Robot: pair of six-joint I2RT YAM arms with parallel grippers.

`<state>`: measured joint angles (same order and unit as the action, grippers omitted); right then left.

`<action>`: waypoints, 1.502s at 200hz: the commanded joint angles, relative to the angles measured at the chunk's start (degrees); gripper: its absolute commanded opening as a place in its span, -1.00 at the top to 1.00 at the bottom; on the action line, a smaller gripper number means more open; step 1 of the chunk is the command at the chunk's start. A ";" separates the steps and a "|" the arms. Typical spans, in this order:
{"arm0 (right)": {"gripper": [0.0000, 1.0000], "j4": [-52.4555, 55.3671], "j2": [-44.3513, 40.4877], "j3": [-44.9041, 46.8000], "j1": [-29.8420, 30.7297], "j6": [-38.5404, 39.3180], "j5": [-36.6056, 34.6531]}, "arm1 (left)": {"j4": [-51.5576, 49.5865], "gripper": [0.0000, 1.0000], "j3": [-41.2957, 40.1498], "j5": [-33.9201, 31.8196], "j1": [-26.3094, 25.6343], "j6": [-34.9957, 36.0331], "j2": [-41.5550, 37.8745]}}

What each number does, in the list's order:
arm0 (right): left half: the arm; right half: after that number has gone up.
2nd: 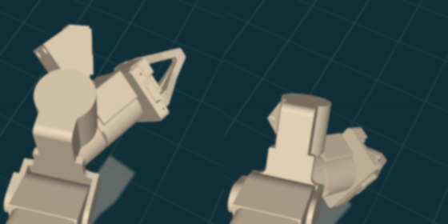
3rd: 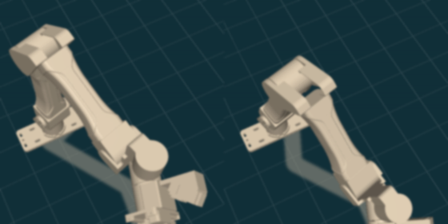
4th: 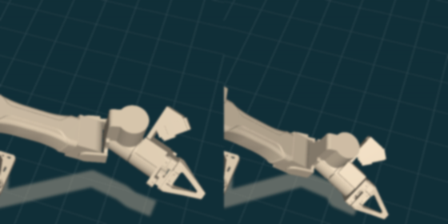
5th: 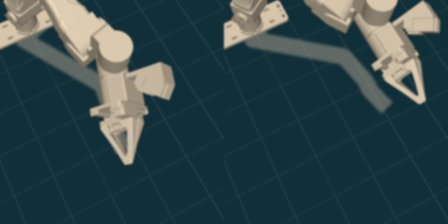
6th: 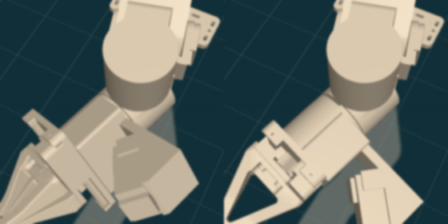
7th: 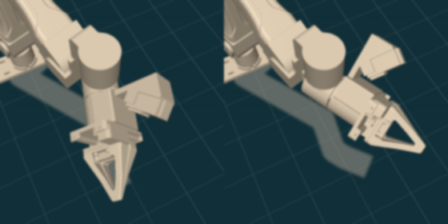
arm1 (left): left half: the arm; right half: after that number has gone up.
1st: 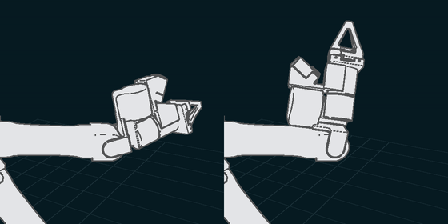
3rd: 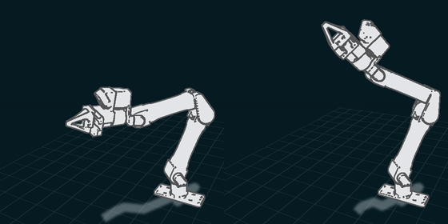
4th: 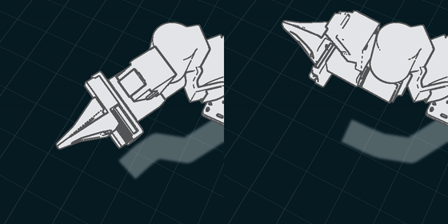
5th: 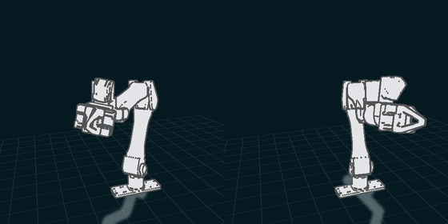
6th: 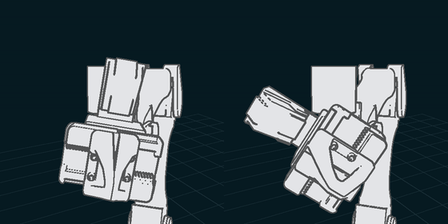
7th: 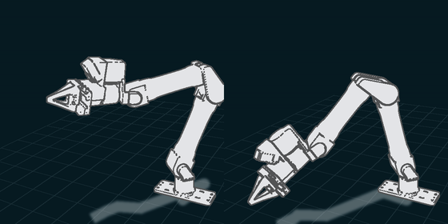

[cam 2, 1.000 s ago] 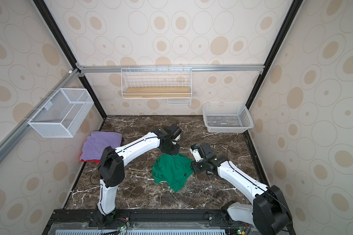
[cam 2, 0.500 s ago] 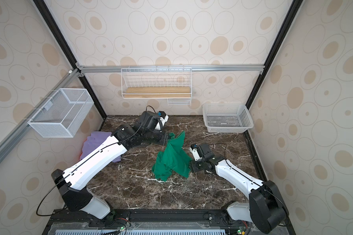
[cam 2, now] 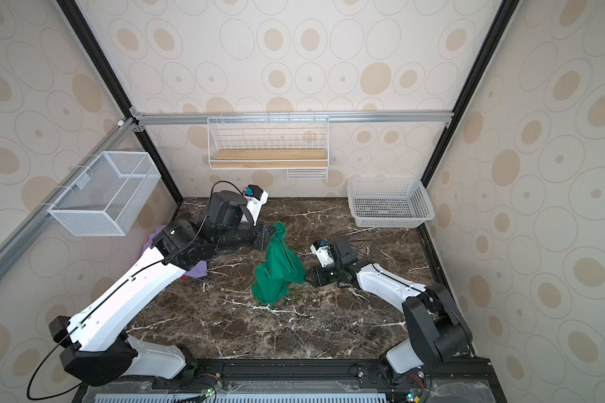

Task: Fold and stack t-shirts
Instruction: Flatten out the T-shirt at the center of the board.

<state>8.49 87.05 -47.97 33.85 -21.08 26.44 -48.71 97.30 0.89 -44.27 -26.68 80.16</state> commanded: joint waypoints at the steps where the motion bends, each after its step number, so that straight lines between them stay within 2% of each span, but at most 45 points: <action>1: -0.08 -1.57 0.31 -1.26 0.06 -1.48 4.41 | 0.01 1.00 1.64 -0.04 -0.51 1.18 1.74; 20: -0.01 2.67 -2.94 -1.80 0.02 0.79 0.64 | 0.90 1.00 4.65 4.47 -0.48 1.35 4.99; 31: 0.21 4.89 -4.87 -2.26 0.04 2.33 -0.35 | 1.74 1.00 7.23 8.33 -0.48 1.36 7.20; 35: 0.40 5.52 -5.47 -2.37 0.00 2.75 -0.54 | 1.98 1.00 8.37 9.84 -0.50 1.37 8.12; 37: 0.55 5.90 -5.94 -2.38 0.06 3.01 -0.84 | 2.00 1.00 9.01 10.54 -0.47 1.43 8.57; 38: 0.55 5.90 -5.94 -2.38 0.06 3.01 -0.84 | 1.98 1.00 9.30 11.02 -0.47 1.44 8.86; 39: 0.68 6.23 -6.23 -2.39 0.05 3.12 -1.03 | 2.01 1.00 9.61 11.35 -0.47 1.45 9.04; 44: 1.00 6.62 -6.83 -2.40 0.00 3.30 -1.49 | 1.87 1.00 11.16 13.18 -0.48 1.49 10.33; 64: 1.00 5.09 -8.52 -1.10 -0.01 2.92 -0.69 | -0.44 1.00 18.40 18.05 -0.47 2.76 13.79; 77: 1.00 2.66 -8.91 0.06 0.00 2.18 1.33 | -1.96 1.00 21.38 17.49 -0.47 4.26 13.35; 79: 0.96 2.23 -8.91 0.26 0.04 2.05 1.66 | -2.17 1.00 21.65 17.22 -0.49 4.50 13.07; 84: 0.73 1.07 -8.92 0.76 0.02 1.81 2.86 | -2.58 1.00 22.08 16.17 -0.48 5.03 12.35; 93: 0.05 -1.21 -8.83 1.81 0.10 1.09 5.26 | -3.50 1.00 22.46 14.36 -0.42 5.95 10.83; 101: -0.32 -3.64 -8.53 2.54 0.13 0.43 6.98 | -4.52 1.00 22.51 12.81 -0.41 6.50 9.60; 104: -0.51 -4.45 -8.41 2.81 0.11 0.21 7.45 | -4.96 1.00 22.46 12.24 -0.45 6.64 9.14; 106: -0.83 -4.98 -8.32 2.91 0.09 0.06 7.83 | -5.23 1.00 22.38 11.93 -0.42 6.70 8.87; 108: -0.95 -5.57 -8.13 2.99 0.10 0.01 8.26 | -5.38 1.00 22.29 11.70 -0.45 6.72 8.63; 141: -0.99 -11.97 -1.71 1.69 0.26 -1.63 15.48 | -6.07 1.00 17.43 9.04 -0.34 6.81 4.17; 154: -0.87 -15.86 1.87 0.88 0.61 -3.73 19.09 | -6.05 1.00 15.41 7.40 -0.35 6.81 2.92; 163: -0.64 -18.84 4.26 0.37 0.91 -5.38 21.10 | -5.97 1.00 14.24 6.58 -0.27 6.95 2.25; 170: -0.36 -20.72 5.97 0.08 1.20 -6.28 22.25 | -5.81 1.00 13.35 6.12 -0.20 6.99 1.83; 176: 0.10 -22.39 7.14 -0.23 1.34 -6.85 23.17 | -5.71 1.00 12.68 5.78 -0.14 6.99 1.55; 178: 0.34 -22.78 7.52 -0.27 1.38 -7.04 23.61 | -5.68 1.00 12.51 5.75 -0.08 6.99 1.46; 181: 0.86 -23.30 8.01 -0.39 1.51 -7.45 23.93 | -5.62 1.00 12.25 5.60 -0.11 7.00 1.37; 183: 1.00 -23.46 8.28 -0.45 1.56 -7.63 23.93 | -5.61 1.00 12.11 5.55 -0.07 7.01 1.26; 210: 1.00 -22.65 8.34 0.43 1.56 -6.87 22.92 | -5.61 1.00 9.90 3.75 0.53 7.21 0.55; 238: 1.00 -16.31 1.52 2.02 1.66 -2.63 20.24 | -4.02 1.00 6.38 2.88 2.22 5.59 -0.50; 261: 1.00 -3.67 -7.84 0.96 2.03 2.35 11.03 | -2.54 1.00 3.22 1.66 4.05 3.08 -1.40; 282: 1.00 11.86 -18.25 -4.35 2.79 5.21 -1.75 | -3.47 1.00 1.63 -4.56 4.11 1.84 -1.68; 300: 1.00 23.34 -26.39 -12.67 3.49 6.86 -12.14 | -4.92 1.00 0.11 -10.80 4.22 0.38 -1.44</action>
<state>13.39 70.00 -50.85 36.49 -19.05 30.68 -53.41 98.35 -0.69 -40.51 -23.44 80.31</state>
